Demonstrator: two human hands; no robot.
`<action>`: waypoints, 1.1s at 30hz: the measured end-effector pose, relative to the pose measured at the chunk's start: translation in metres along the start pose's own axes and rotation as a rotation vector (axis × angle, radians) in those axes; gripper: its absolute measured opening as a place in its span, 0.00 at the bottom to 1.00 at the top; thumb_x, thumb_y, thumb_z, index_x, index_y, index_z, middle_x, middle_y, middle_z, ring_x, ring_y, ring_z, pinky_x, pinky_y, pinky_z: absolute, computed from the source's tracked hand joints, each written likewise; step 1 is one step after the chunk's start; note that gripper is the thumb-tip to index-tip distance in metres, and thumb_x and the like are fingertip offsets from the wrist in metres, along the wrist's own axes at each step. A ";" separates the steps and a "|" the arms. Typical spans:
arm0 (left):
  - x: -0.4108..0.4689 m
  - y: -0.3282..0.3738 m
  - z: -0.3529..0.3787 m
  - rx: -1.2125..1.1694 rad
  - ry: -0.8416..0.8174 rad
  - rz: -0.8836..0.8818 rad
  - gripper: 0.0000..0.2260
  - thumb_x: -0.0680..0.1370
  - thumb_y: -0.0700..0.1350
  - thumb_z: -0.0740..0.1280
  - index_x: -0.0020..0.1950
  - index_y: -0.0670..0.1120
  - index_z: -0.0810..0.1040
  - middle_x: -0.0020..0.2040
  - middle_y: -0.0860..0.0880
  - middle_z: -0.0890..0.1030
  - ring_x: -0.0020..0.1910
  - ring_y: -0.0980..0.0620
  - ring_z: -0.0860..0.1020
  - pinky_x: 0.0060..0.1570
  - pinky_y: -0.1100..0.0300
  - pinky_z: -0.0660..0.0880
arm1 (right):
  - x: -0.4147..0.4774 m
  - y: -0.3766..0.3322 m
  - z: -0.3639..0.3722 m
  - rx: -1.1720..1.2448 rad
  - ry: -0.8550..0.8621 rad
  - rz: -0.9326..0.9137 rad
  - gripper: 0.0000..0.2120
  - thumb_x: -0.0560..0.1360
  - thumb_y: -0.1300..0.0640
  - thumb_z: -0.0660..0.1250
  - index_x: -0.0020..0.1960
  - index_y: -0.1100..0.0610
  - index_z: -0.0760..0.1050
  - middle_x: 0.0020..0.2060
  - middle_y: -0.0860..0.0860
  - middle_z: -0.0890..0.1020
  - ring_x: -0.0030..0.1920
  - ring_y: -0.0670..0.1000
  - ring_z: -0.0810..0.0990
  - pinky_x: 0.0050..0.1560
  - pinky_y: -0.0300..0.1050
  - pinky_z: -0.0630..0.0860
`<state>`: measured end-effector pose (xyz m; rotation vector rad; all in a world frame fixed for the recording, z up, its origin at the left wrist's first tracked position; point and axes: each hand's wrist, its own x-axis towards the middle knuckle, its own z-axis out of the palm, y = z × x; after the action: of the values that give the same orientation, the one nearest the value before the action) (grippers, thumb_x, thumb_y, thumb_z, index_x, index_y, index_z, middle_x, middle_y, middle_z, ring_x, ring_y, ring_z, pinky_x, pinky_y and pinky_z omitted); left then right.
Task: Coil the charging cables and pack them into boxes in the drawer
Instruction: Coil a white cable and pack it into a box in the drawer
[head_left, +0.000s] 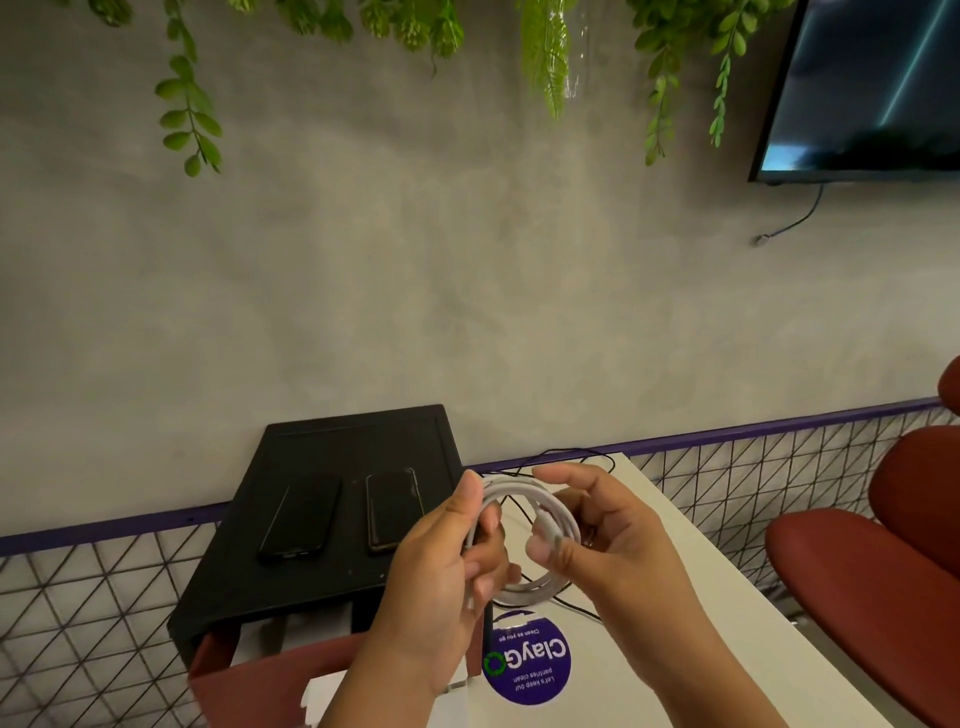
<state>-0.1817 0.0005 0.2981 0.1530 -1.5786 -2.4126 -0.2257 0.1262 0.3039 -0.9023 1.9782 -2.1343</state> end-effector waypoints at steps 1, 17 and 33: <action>0.000 -0.002 0.000 -0.006 -0.006 -0.007 0.18 0.68 0.57 0.60 0.34 0.41 0.73 0.22 0.49 0.63 0.21 0.56 0.62 0.35 0.59 0.66 | 0.000 0.001 0.001 0.008 0.022 -0.026 0.11 0.68 0.61 0.73 0.44 0.46 0.80 0.34 0.45 0.82 0.34 0.40 0.78 0.36 0.33 0.75; 0.004 -0.018 -0.027 -0.693 -0.169 -0.141 0.15 0.65 0.43 0.77 0.49 0.43 0.81 0.31 0.48 0.74 0.20 0.57 0.68 0.28 0.61 0.75 | 0.005 0.022 -0.009 -0.013 -0.108 0.359 0.10 0.76 0.66 0.60 0.48 0.56 0.78 0.40 0.57 0.84 0.38 0.49 0.81 0.39 0.40 0.75; -0.025 -0.097 -0.113 0.371 0.251 -0.339 0.06 0.78 0.42 0.64 0.50 0.48 0.80 0.38 0.51 0.82 0.40 0.54 0.76 0.43 0.61 0.73 | -0.034 0.114 0.011 -0.111 -0.215 0.687 0.10 0.75 0.66 0.64 0.45 0.56 0.83 0.38 0.53 0.84 0.37 0.45 0.79 0.39 0.36 0.75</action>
<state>-0.1475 -0.0561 0.1624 0.8184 -1.9855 -2.1802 -0.2291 0.1137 0.1849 -0.3525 1.9296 -1.4938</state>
